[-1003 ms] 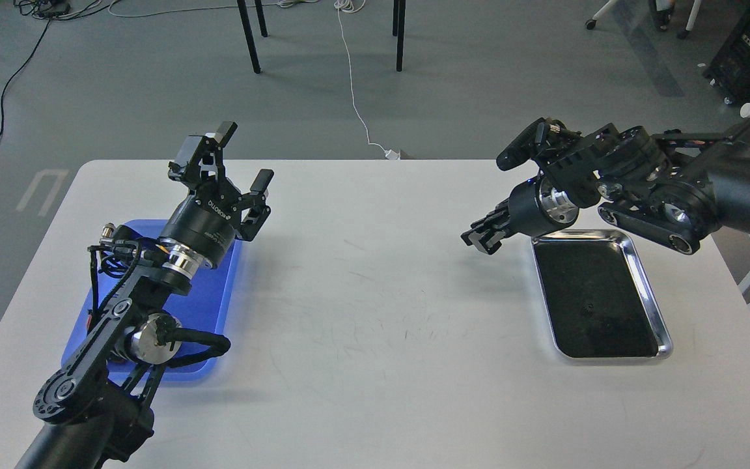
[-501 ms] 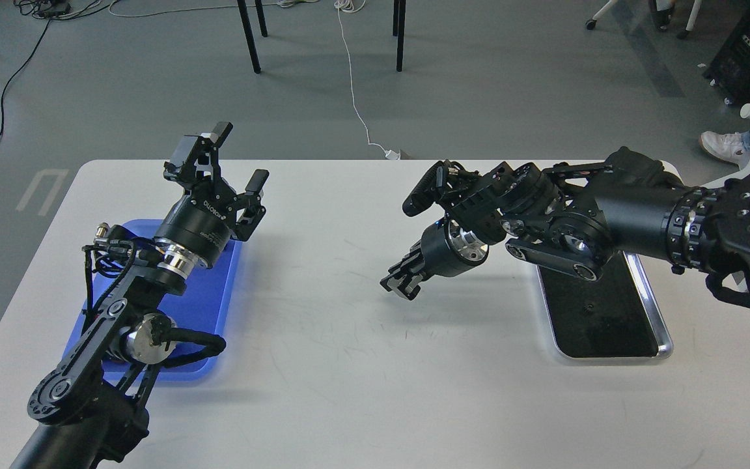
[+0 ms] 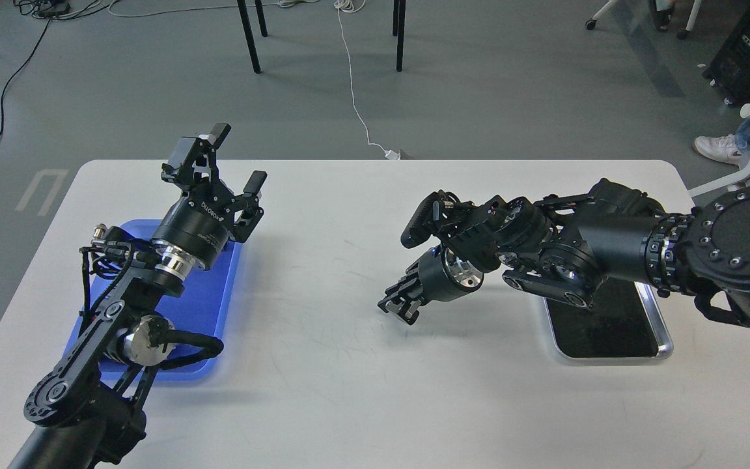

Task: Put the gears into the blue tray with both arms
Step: 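Set the black part on the table center and open the right gripper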

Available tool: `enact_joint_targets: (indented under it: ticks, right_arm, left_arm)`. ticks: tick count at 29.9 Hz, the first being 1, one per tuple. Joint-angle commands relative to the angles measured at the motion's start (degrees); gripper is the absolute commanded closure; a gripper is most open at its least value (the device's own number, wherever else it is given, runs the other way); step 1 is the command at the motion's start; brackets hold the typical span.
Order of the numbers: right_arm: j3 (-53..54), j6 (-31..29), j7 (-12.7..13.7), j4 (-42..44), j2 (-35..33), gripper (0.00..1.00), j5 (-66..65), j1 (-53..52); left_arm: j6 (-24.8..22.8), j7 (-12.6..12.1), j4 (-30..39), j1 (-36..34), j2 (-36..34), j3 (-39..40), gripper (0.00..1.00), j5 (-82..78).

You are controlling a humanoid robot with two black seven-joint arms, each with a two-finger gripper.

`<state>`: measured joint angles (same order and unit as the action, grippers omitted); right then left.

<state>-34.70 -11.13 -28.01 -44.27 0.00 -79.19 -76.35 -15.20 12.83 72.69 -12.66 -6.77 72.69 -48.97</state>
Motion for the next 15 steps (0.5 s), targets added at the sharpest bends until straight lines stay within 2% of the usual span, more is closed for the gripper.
enact_joint_targets:
  ticks: [1, 5, 9, 12, 14, 15]
  right_arm:
    - [0.07, 0.06, 0.01, 0.15, 0.0, 0.82, 0.09, 0.06]
    - [-0.01, 0.06, 0.01, 0.15, 0.0, 0.73, 0.09, 0.5]
    - [-0.01, 0.23, 0.01, 0.06, 0.0, 0.58, 0.62, 0.59]
    - [0.43, 0.5, 0.01, -0.12, 0.0, 0.38, 2.37, 0.5]
    - [0.86, 0.58, 0.01, -0.47, -0.7, 0.2, 4.04, -0.11]
    - [1.3, 0.67, 0.01, -0.73, -1.75, 0.14, 4.92, -0.29]
  left_arm:
    - [0.0, 0.09, -0.01, 0.0, 0.0, 0.09, 0.02, -0.07]
    - [0.0, 0.09, -0.01, 0.35, -0.09, 0.17, 0.02, 0.02]
    - [0.0, 0.09, -0.01, 0.35, -0.09, 0.17, 0.02, -0.07]
    - [0.0, 0.09, -0.01, 0.35, -0.09, 0.17, 0.02, 0.02]
    - [-0.09, 0.09, -0.01, 0.35, -0.09, 0.17, 0.02, 0.02]
    - [-0.09, 0.09, -0.01, 0.35, -0.09, 0.17, 0.02, -0.07]
